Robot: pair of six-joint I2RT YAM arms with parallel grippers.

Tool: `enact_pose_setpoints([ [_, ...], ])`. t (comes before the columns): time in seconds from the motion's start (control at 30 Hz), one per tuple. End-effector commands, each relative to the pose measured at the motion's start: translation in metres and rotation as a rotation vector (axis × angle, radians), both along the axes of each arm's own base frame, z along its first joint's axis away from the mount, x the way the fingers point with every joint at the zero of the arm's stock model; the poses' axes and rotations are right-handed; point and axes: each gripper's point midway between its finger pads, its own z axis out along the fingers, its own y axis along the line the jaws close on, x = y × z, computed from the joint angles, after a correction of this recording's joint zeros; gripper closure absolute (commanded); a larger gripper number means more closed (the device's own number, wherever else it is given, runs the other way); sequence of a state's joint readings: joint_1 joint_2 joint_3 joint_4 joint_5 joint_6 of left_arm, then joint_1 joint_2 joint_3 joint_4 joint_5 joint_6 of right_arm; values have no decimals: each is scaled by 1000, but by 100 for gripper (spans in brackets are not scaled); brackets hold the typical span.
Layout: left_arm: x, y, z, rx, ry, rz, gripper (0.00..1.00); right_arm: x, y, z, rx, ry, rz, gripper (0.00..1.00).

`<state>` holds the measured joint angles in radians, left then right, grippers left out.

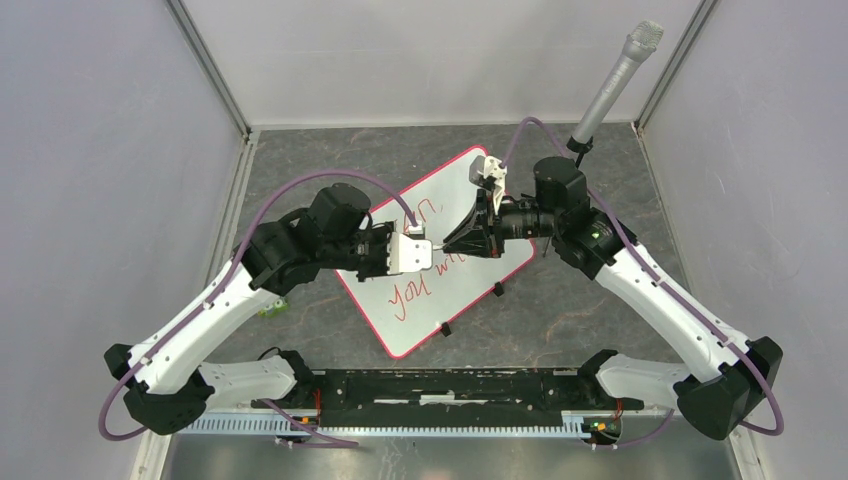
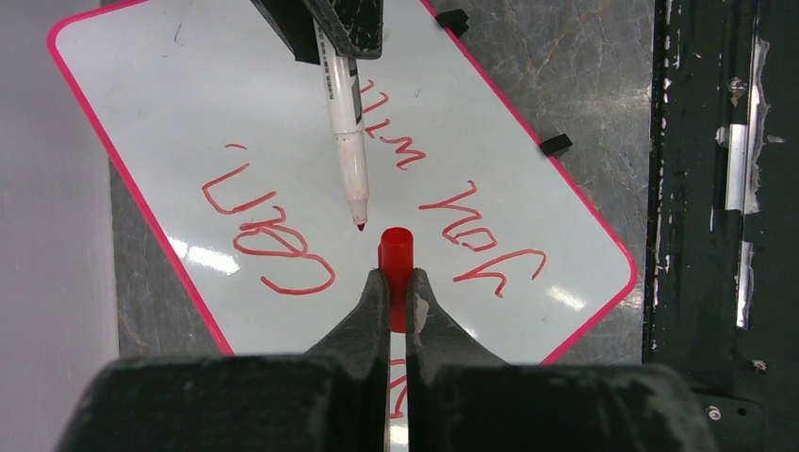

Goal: Write a sentence on the whiteboard
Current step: Insert the whiteboard marker without the cap into the pen cap.

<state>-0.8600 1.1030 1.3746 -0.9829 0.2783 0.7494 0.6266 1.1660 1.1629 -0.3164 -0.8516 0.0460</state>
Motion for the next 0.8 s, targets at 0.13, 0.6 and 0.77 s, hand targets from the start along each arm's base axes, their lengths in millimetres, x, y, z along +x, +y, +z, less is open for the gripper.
enact_pose_setpoints([
  [0.13,5,-3,20,-68,-24,55,98,-7,0,8,16,-44,22,100],
  [0.6,3,-7,23,-88,-2,46,98,-7,2,5,-1,-49,15,100],
  [0.77,0,-10,25,-98,13,34,98,-3,4,6,-3,-52,9,100],
])
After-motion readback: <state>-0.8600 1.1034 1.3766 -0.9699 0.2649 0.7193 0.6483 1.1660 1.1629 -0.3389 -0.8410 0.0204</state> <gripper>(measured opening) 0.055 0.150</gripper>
